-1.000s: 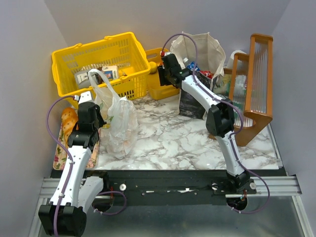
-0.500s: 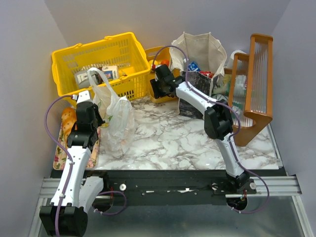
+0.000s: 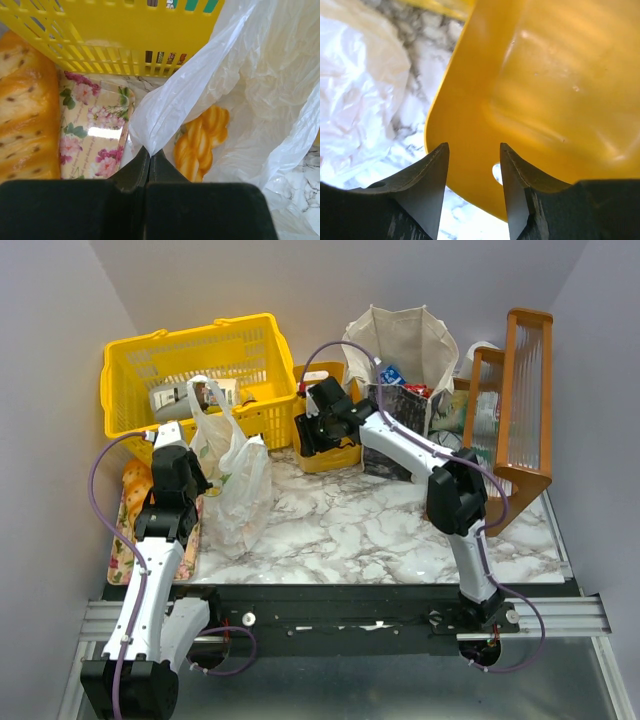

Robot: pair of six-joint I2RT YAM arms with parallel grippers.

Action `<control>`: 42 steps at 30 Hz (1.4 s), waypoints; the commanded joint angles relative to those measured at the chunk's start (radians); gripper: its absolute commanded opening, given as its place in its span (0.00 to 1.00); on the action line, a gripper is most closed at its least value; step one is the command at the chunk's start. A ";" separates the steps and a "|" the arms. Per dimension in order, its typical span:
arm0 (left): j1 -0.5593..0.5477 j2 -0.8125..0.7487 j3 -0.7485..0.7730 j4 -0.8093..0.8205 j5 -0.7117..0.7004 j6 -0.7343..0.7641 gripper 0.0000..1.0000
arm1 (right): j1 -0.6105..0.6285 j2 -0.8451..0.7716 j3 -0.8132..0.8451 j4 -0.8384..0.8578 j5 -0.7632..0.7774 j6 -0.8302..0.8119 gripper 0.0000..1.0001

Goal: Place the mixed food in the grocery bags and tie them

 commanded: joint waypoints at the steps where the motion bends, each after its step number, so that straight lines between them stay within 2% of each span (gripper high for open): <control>1: 0.007 -0.020 0.009 0.032 0.023 0.011 0.00 | 0.063 -0.035 -0.074 -0.110 -0.158 0.038 0.54; 6: 0.007 -0.020 0.010 0.033 0.021 0.013 0.00 | 0.080 -0.083 -0.166 -0.064 -0.221 0.076 0.54; 13: 0.007 -0.015 0.009 0.034 0.035 0.011 0.00 | 0.108 -0.189 -0.219 -0.055 -0.195 0.087 0.55; 16: 0.007 -0.013 0.006 0.033 0.044 0.013 0.00 | 0.109 -0.227 -0.185 -0.079 -0.059 0.076 0.59; 20: 0.008 -0.020 0.000 0.031 0.049 0.014 0.00 | 0.082 -0.244 -0.127 -0.111 0.124 0.032 0.74; 23: 0.007 -0.018 -0.002 0.032 0.066 0.014 0.00 | 0.033 -0.212 -0.085 -0.110 0.218 -0.002 0.80; 25: 0.008 -0.017 -0.004 0.034 0.072 0.013 0.00 | 0.007 -0.184 -0.056 -0.110 0.267 -0.031 0.80; 31: 0.007 -0.018 -0.005 0.034 0.086 0.013 0.00 | -0.061 0.003 0.134 -0.147 0.401 -0.105 0.84; 36: 0.007 -0.020 -0.010 0.036 0.093 0.011 0.00 | -0.081 0.092 0.189 -0.122 0.501 -0.180 0.92; 42: 0.007 -0.020 -0.008 0.039 0.101 0.010 0.00 | -0.088 0.145 0.192 -0.111 0.578 -0.254 0.96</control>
